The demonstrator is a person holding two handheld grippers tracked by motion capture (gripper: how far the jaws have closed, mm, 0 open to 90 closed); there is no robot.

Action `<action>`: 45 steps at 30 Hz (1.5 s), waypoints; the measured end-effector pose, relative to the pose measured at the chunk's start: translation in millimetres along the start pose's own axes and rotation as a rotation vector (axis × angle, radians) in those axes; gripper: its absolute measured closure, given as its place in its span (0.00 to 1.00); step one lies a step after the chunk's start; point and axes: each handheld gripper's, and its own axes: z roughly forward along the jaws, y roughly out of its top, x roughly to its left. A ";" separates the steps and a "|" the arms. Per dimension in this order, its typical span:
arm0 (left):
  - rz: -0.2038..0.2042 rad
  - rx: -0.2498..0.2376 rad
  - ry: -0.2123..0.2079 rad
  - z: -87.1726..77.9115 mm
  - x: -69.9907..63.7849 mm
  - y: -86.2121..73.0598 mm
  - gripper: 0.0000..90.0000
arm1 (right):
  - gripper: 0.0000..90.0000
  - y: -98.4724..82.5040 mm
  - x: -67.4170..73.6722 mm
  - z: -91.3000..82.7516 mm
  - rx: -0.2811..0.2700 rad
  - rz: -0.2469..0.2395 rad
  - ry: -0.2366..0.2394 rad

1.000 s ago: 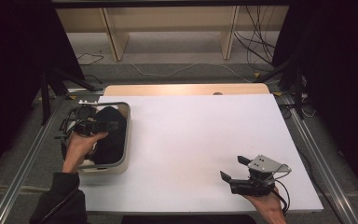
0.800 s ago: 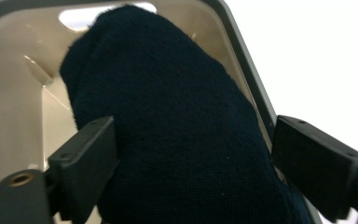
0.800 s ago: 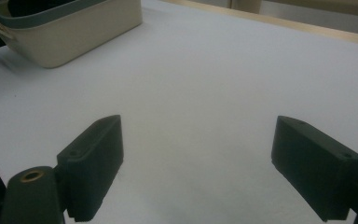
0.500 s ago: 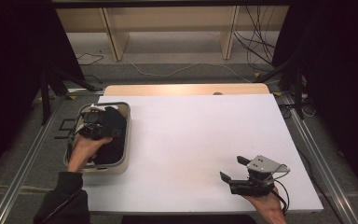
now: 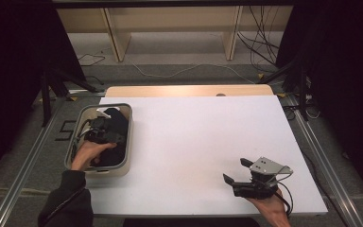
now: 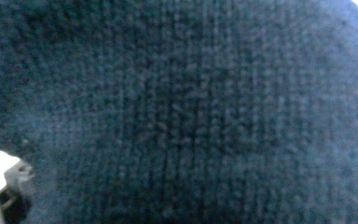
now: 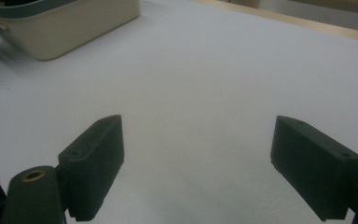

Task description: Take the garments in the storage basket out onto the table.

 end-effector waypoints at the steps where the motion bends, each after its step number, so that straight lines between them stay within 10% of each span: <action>1: 0.000 0.000 0.000 0.0 0.0 0.0 0.01 | 0.20 0.0 0.0 0.0 0.000 0.000 0.001; 13: 0.047 -0.094 -0.128 -14.6 9.4 -5.6 0.49 | 0.21 0.3 0.4 0.5 0.007 0.002 0.005; 29: -0.057 -0.256 -0.383 -53.8 35.1 -9.5 0.52 | 0.21 0.4 -0.5 0.9 0.002 -0.003 0.002; 45: -0.049 -0.406 -0.451 -87.5 33.8 -9.6 0.52 | 0.21 0.4 0.2 0.9 0.012 -0.001 -0.002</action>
